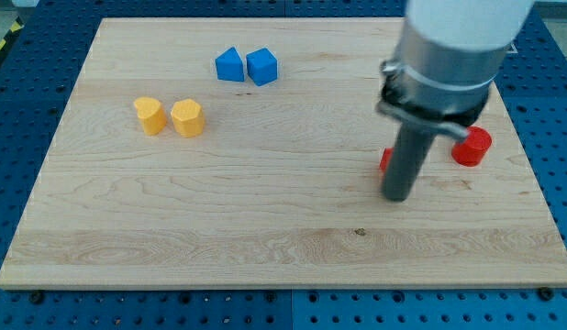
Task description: Push the red star towards the red circle
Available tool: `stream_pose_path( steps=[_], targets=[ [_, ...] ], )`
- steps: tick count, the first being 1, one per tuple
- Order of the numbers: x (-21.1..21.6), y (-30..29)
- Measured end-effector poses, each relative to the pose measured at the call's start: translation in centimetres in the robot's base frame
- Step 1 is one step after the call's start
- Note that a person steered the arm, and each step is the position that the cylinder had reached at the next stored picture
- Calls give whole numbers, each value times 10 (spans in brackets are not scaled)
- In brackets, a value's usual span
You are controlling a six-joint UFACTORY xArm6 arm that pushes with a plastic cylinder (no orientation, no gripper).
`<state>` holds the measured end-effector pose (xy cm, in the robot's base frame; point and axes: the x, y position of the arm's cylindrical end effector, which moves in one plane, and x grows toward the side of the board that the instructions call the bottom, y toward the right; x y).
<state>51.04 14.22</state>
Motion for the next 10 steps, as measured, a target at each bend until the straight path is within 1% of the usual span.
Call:
stream_pose_path(
  steps=[1,2,3,4,5,6,7,8,9,10],
  targets=[
    [-36,60],
    [-38,67],
    [-6,20],
    [15,-39],
    [-6,-76],
    [-47,-69],
    [-61,-34],
    [-65,-6],
    [-63,-20],
    [-46,-35]
  ],
)
